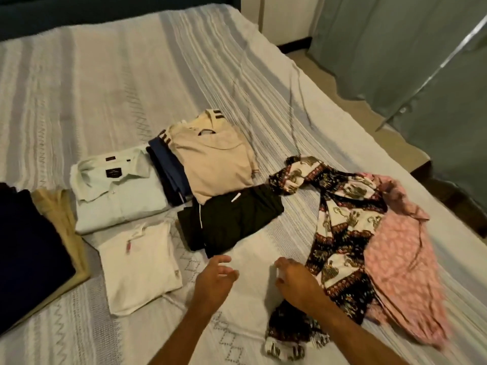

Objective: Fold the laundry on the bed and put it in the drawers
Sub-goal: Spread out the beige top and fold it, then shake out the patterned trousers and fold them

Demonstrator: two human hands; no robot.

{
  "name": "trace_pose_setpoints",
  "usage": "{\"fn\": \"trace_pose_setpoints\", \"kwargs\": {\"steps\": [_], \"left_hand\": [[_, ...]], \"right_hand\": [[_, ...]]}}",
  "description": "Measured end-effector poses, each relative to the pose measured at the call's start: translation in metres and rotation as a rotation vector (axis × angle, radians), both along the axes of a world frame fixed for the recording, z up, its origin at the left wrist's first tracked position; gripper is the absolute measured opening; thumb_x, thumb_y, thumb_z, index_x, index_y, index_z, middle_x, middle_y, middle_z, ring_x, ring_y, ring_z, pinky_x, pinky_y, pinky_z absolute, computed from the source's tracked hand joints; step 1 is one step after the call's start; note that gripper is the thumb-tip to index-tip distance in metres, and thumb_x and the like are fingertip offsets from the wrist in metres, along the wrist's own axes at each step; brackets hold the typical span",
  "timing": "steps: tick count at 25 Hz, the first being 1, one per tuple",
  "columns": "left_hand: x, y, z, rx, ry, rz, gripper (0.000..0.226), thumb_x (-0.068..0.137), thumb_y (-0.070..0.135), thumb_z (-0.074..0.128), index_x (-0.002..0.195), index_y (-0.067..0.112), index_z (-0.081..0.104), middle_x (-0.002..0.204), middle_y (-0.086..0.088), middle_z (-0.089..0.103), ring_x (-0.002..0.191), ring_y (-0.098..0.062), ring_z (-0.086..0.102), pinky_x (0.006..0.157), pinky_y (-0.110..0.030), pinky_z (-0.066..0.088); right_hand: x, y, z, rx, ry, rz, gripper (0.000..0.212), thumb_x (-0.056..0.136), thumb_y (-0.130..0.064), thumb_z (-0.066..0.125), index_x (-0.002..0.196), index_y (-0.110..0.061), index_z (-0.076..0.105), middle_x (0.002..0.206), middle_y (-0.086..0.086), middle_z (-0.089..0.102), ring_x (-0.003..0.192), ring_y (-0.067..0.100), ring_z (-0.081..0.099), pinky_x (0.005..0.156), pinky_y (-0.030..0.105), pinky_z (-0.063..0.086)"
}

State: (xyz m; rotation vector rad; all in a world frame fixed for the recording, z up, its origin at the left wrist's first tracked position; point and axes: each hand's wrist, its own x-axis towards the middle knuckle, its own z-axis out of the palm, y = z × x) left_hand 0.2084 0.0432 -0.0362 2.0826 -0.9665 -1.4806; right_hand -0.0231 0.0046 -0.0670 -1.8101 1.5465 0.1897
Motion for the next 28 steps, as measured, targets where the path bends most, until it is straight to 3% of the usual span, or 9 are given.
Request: {"fn": "trace_pose_setpoints", "kwargs": {"steps": [2,6,10,13,16,20,23,25,28], "left_hand": [[-0.025,0.003,-0.001,0.026,-0.003,-0.124,0.021,0.094,0.029,0.074,0.113,0.029,0.065,0.105,0.002,0.074,0.097,-0.014,0.07,0.075,-0.013,0.05],[-0.076,-0.003,0.013,0.155,-0.006,-0.4,0.018,0.092,0.036,0.075,0.107,0.028,0.069,0.108,0.002,0.073,0.097,-0.013,0.069,0.087,-0.028,0.054],[-0.123,-0.006,0.005,0.112,-0.072,-0.548,0.056,0.083,0.047,0.082,0.127,0.025,0.056,0.123,-0.002,0.063,0.111,-0.019,0.063,0.091,-0.03,0.051],[-0.159,0.019,-0.033,0.124,-0.374,-0.791,0.093,0.076,0.061,0.078,0.147,0.025,0.031,0.14,-0.004,0.042,0.129,-0.027,0.048,0.101,-0.043,0.048],[-0.185,0.059,-0.058,-0.046,-0.64,-0.855,0.062,0.095,0.05,0.061,0.142,0.024,0.031,0.129,0.001,0.052,0.117,-0.021,0.056,0.093,-0.043,0.054],[-0.177,0.089,-0.063,-0.182,-0.218,-0.524,0.012,0.106,0.029,0.054,0.114,0.022,0.047,0.084,0.008,0.067,0.073,-0.008,0.067,0.063,-0.031,0.056],[-0.167,0.11,-0.024,-0.264,0.055,-0.405,0.009,0.108,0.023,0.053,0.1,0.022,0.057,0.06,0.003,0.061,0.052,-0.003,0.056,0.051,-0.018,0.042],[-0.157,0.133,-0.005,-0.228,0.141,-0.38,0.022,0.109,0.034,0.049,0.095,0.024,0.064,0.064,-0.009,0.062,0.054,-0.008,0.052,0.052,-0.027,0.04],[-0.128,0.182,0.0,-0.034,0.108,-0.396,0.031,0.107,0.049,0.043,0.109,0.035,0.071,0.082,-0.002,0.075,0.073,-0.006,0.065,0.069,-0.027,0.049]], "right_hand": [[-0.024,0.013,0.009,-0.064,0.05,0.114,0.041,0.09,-0.023,0.049,0.13,-0.02,0.056,0.12,0.005,0.064,0.11,0.028,0.063,0.085,0.038,0.054],[-0.086,0.011,0.051,-0.197,0.161,0.065,0.041,0.094,-0.021,0.054,0.135,-0.019,0.055,0.128,0.007,0.059,0.118,0.031,0.057,0.088,0.04,0.051],[-0.154,0.012,0.051,-0.232,0.38,-0.201,0.052,0.096,-0.031,0.059,0.143,-0.016,0.042,0.136,0.009,0.052,0.125,0.03,0.049,0.1,0.048,0.049],[-0.184,0.053,0.017,-0.083,0.337,-0.305,0.054,0.097,-0.041,0.056,0.144,-0.017,0.041,0.137,0.011,0.048,0.122,0.028,0.049,0.1,0.051,0.051],[-0.196,0.099,-0.023,-0.228,0.371,-0.37,0.052,0.096,-0.03,0.061,0.143,-0.02,0.042,0.132,0.01,0.051,0.113,0.026,0.056,0.093,0.054,0.056],[-0.21,0.117,-0.037,-0.39,0.366,-0.43,0.033,0.098,-0.017,0.059,0.129,-0.011,0.052,0.106,0.014,0.064,0.089,0.029,0.061,0.079,0.055,0.057],[-0.2,0.128,-0.03,-0.431,0.425,-0.419,0.03,0.097,-0.027,0.06,0.124,-0.015,0.055,0.112,0.009,0.06,0.098,0.025,0.058,0.086,0.051,0.053],[-0.173,0.148,-0.014,-0.347,0.127,-0.44,0.033,0.097,-0.031,0.055,0.128,-0.022,0.05,0.11,0.004,0.06,0.092,0.015,0.058,0.078,0.044,0.058],[-0.114,0.186,0.023,0.427,-0.708,-0.897,0.034,0.095,-0.03,0.06,0.128,-0.022,0.054,0.092,0.001,0.066,0.076,0.014,0.062,0.07,0.041,0.058]]}}
